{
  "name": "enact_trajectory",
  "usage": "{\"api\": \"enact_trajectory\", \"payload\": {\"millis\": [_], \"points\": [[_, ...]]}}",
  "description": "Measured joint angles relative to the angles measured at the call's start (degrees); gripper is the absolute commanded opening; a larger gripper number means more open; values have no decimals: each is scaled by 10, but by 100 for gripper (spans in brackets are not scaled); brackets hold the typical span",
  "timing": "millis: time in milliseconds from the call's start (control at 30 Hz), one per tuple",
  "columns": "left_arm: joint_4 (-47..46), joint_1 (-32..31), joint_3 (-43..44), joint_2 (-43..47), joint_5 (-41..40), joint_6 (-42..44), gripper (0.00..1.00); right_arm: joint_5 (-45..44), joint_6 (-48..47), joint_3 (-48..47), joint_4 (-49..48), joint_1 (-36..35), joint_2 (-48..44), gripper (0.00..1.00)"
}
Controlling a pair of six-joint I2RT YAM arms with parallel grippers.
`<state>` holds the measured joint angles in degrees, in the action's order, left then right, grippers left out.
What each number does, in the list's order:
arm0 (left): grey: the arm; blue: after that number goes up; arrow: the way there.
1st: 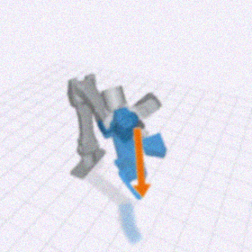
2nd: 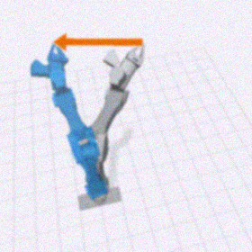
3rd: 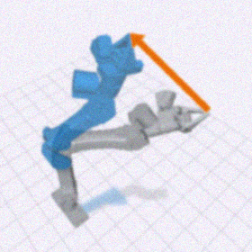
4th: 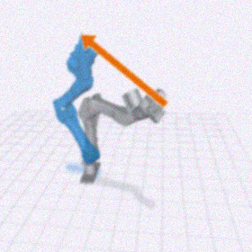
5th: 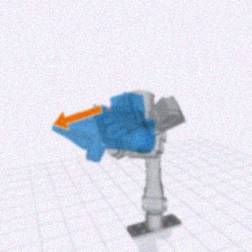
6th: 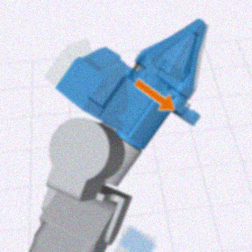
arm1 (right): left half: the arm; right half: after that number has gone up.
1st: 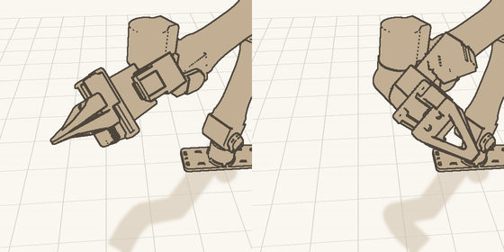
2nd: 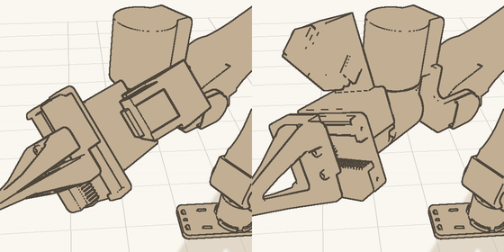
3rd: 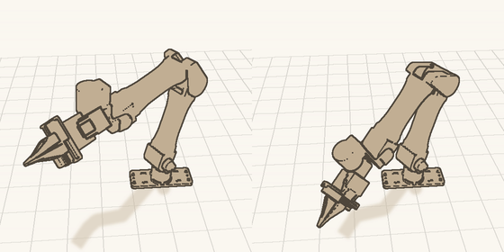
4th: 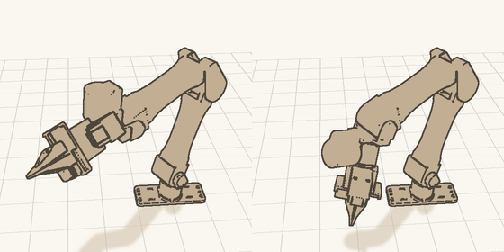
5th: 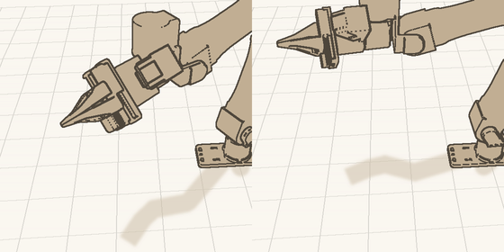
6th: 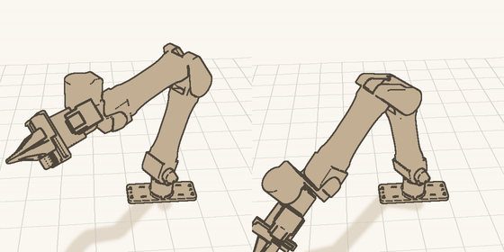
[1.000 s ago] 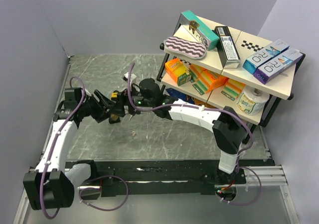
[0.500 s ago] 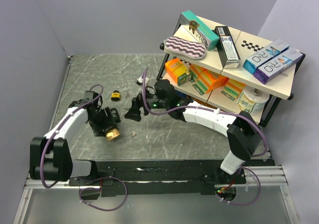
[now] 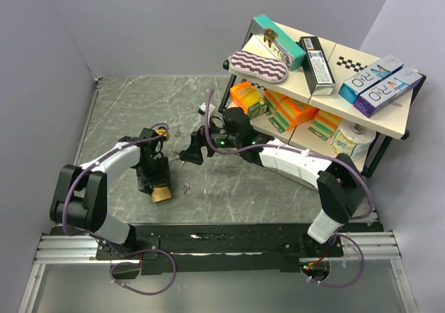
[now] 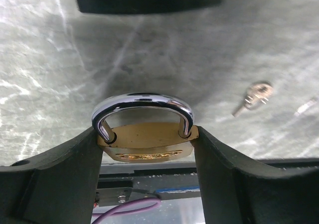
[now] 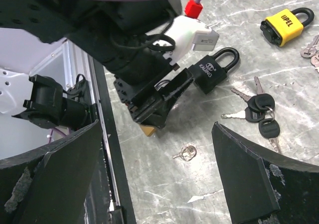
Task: Lock with the key
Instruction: Place the lock at the center of the board, then reset both arms
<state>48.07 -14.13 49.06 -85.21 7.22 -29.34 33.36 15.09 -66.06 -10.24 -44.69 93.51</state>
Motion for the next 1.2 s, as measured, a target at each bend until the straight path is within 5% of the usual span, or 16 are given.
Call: {"api": "enact_trajectory", "payload": {"millis": [200, 300, 433, 633, 1000, 1200], "points": [[-3, -1, 3, -46, -19, 10, 14, 12, 5, 5, -5, 3, 0, 99], [7, -2, 16, -64, -20, 14, 25, 18, 6, 15, -9, 3, 0, 99], [9, -7, 17, -66, -22, 17, 54, 23, 7, 26, -11, 4, -2, 99], [9, -9, 17, -64, -26, 16, 74, 27, 8, 29, -12, 9, -12, 99], [-4, -10, 14, 7, -16, 15, 99, 47, 2, 28, -4, 10, -29, 99], [3, -5, 29, 95, 0, 19, 96, 58, -30, 23, 41, 10, -65, 99]]}}
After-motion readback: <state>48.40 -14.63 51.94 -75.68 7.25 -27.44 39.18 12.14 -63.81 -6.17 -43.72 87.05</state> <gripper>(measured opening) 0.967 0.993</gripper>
